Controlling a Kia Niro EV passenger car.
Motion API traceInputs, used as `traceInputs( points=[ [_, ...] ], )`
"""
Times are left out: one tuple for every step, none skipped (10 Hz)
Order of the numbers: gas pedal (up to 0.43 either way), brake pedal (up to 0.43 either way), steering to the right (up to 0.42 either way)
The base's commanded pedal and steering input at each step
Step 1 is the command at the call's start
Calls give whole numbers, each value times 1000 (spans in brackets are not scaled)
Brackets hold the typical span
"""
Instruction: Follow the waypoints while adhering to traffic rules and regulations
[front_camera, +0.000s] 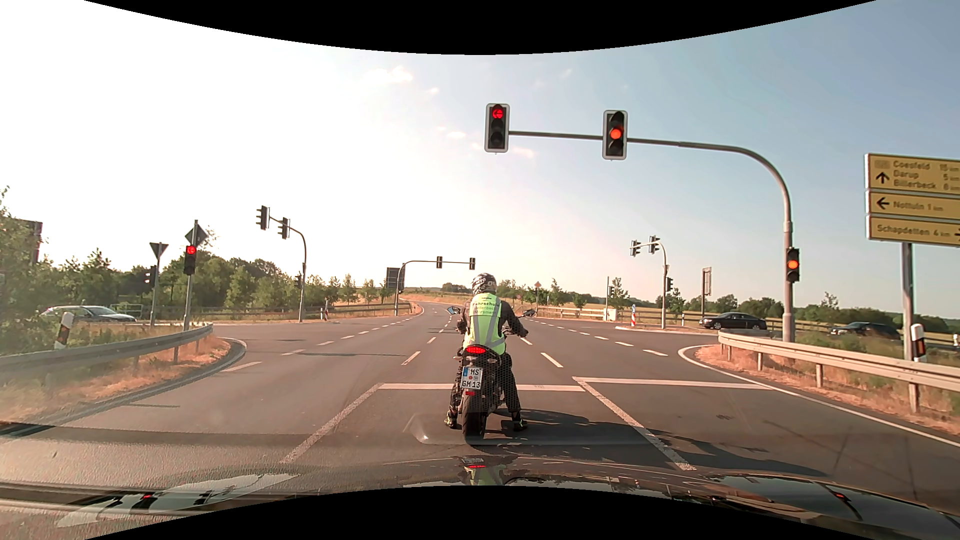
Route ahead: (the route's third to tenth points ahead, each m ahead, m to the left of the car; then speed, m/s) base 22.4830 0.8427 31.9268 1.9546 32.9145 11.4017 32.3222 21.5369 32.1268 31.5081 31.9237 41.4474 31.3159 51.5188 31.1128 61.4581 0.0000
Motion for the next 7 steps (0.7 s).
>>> traceInputs(
  points=[
    [0, 0, -15],
    [0, 0, -15],
    [0, 0, -15],
    [0, 0, -15],
    [0, 0, -15],
    [0, 0, -15],
    [0, 0, -15]
  ],
)
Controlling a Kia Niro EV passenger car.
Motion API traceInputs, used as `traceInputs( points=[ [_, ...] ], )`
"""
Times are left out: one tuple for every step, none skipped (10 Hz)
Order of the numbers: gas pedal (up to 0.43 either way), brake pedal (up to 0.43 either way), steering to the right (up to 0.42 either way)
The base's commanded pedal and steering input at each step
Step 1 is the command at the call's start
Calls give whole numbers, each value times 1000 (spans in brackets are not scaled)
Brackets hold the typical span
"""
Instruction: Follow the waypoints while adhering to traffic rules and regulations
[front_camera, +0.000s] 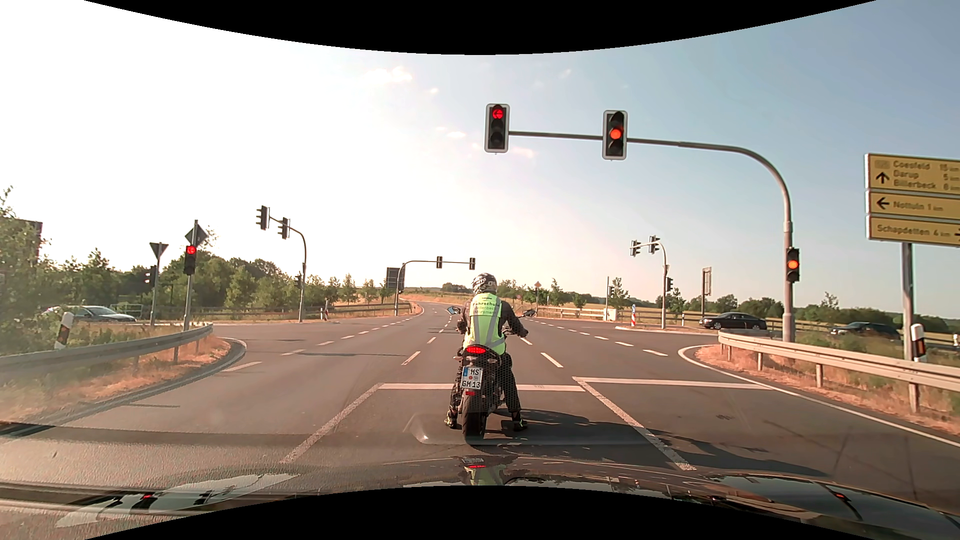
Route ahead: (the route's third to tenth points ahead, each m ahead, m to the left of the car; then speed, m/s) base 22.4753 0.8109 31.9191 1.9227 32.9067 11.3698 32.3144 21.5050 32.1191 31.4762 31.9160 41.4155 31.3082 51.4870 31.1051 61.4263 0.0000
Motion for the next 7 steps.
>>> traceInputs(
  points=[
    [0, 0, -16],
    [0, 0, -15],
    [0, 0, -15],
    [0, 0, -15],
    [0, 0, -15],
    [0, 0, -16],
    [0, 0, -15]
  ],
)
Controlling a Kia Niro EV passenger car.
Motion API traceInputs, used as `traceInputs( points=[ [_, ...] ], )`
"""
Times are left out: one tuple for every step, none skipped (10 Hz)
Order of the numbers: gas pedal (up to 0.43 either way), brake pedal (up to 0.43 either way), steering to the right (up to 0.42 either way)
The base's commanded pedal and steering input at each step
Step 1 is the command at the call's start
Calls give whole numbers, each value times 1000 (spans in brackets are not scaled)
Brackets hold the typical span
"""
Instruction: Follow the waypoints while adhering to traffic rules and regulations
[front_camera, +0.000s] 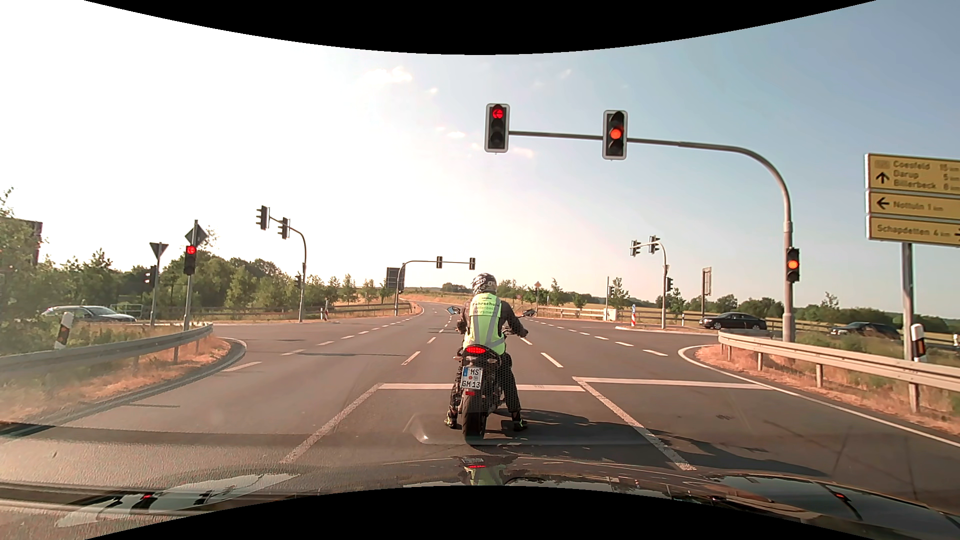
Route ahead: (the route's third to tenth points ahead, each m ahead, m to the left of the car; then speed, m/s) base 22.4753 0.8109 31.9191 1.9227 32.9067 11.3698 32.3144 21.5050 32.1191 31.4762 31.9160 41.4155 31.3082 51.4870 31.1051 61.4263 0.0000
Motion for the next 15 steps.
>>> traceInputs(
  points=[
    [0, 0, -15],
    [0, 0, -15],
    [0, 0, -15],
    [0, 0, -15],
    [0, 0, -15],
    [0, 0, -16],
    [0, 0, -15],
    [0, 0, -15],
    [0, 0, -15],
    [0, 0, -15],
    [0, 0, -15],
    [0, 0, -15],
    [0, 0, -15],
    [0, 0, -15],
    [0, 0, -15]
  ],
)
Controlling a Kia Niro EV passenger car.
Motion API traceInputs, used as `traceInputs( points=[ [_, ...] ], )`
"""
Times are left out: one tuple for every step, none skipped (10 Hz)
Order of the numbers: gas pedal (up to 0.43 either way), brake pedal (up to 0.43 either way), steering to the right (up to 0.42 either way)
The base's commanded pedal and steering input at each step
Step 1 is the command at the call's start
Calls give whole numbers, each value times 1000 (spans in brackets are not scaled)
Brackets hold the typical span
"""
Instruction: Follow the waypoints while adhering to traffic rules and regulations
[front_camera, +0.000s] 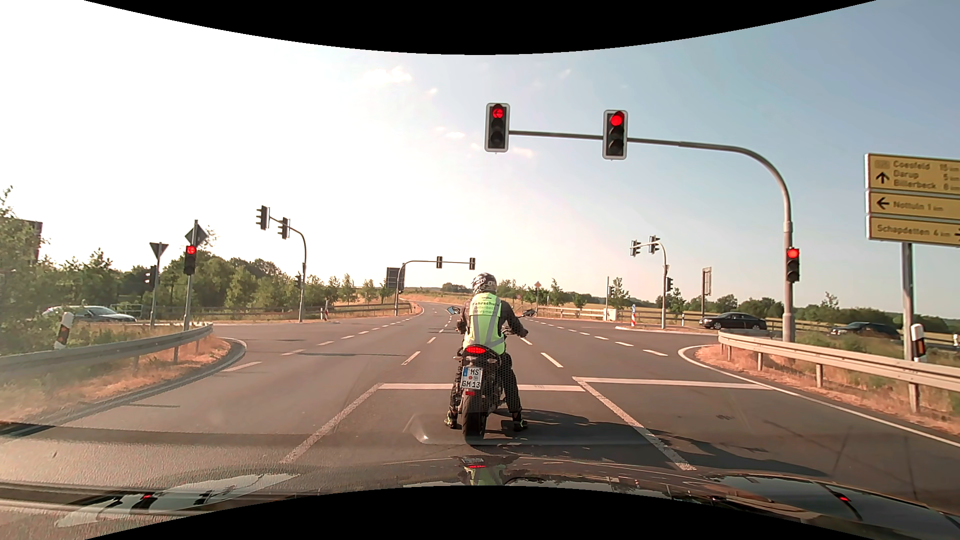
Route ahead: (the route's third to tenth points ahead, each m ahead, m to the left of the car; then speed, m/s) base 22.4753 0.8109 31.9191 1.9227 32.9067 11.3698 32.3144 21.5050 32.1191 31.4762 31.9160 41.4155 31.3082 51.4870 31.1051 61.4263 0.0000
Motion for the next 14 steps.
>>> traceInputs(
  points=[
    [0, 0, -16],
    [0, 0, -15],
    [0, 0, -15],
    [0, 0, -16],
    [0, 0, -16],
    [0, 0, -15],
    [0, 0, -15],
    [0, 0, -15],
    [0, 0, -15],
    [0, 0, -15],
    [0, 0, -15],
    [0, 0, -15],
    [0, 0, -15],
    [0, 0, -15]
  ],
)
